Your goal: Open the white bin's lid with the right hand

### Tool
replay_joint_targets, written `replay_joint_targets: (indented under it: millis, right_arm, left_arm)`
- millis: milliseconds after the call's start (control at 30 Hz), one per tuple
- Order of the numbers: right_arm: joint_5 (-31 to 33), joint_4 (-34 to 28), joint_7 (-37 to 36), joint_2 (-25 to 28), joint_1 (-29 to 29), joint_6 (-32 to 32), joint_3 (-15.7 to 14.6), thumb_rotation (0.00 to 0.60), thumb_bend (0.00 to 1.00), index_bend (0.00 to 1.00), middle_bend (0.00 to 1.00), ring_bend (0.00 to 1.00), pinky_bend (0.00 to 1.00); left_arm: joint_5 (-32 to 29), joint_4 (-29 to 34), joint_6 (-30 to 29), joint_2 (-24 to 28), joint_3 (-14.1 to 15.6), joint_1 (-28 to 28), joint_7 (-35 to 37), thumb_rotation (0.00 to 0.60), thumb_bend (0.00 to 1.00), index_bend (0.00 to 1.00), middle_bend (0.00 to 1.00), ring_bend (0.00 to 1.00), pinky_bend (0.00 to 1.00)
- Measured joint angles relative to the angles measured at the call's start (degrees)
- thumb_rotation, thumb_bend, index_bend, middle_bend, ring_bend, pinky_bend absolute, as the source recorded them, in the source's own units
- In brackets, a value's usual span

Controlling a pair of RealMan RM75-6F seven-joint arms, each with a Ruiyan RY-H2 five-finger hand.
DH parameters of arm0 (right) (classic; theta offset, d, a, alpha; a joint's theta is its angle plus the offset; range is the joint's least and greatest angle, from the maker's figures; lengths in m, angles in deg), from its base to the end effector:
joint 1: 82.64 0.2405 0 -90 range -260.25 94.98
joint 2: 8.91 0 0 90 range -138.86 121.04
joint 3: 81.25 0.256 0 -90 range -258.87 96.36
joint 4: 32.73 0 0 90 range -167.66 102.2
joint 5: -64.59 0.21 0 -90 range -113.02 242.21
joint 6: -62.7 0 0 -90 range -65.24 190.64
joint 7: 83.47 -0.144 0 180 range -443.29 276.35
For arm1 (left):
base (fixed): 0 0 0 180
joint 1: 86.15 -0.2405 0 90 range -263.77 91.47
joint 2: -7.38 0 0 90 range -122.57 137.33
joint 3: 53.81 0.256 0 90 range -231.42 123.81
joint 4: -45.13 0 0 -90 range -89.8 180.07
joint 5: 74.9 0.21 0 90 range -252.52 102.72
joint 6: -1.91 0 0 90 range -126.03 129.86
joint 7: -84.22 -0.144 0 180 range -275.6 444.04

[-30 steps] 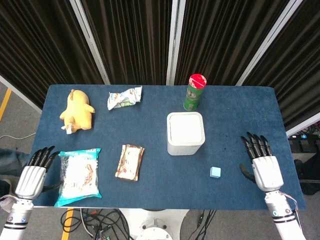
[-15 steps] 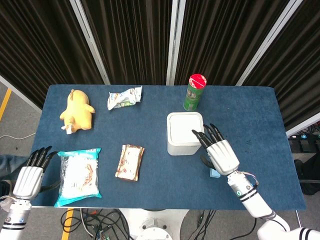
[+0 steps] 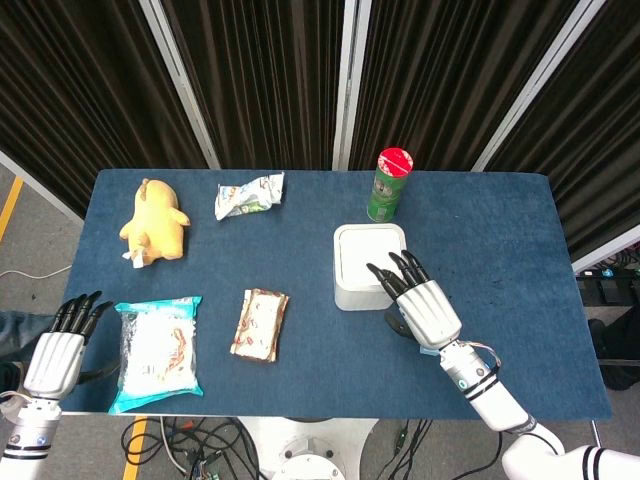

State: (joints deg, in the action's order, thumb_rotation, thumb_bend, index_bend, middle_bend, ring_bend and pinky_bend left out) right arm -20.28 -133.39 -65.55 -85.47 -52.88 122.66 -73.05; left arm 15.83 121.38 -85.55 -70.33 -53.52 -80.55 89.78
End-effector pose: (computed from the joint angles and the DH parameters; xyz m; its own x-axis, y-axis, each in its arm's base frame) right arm -0.1528 -0.2748 0.0388 0.4620 -0.1671 0.8710 -0.7930 -0.5176 0.3213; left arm -0.3281 0.1756 0.0991 0.3532 0.0160 0.9354 0.9314 -0.1005 -0.3499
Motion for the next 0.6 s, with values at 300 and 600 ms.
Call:
replay_joint_targets:
  millis: [300,600]
  right_arm:
    - [-4.26,-0.62,-2.53,0.63,-0.79,6.39,0.18,0.600,0.24,0.00,0.13,0.00,0.00]
    - [-10.32,-1.05,-3.74,5.13,-9.24,18.06,-5.89,0.600,0.22,0.00,0.06,0.00,0.00]
  left_arm:
    - [0.07,0.31,0.09,-0.01,-0.11,0.16,-0.34,0.600,0.04,0.13,0.05,0.00,0.09]
    - [0.35,0.60,0.18,0.15,-0.04,0.31,-0.55,0.600,0.04,0.13,0.05,0.00,0.09]
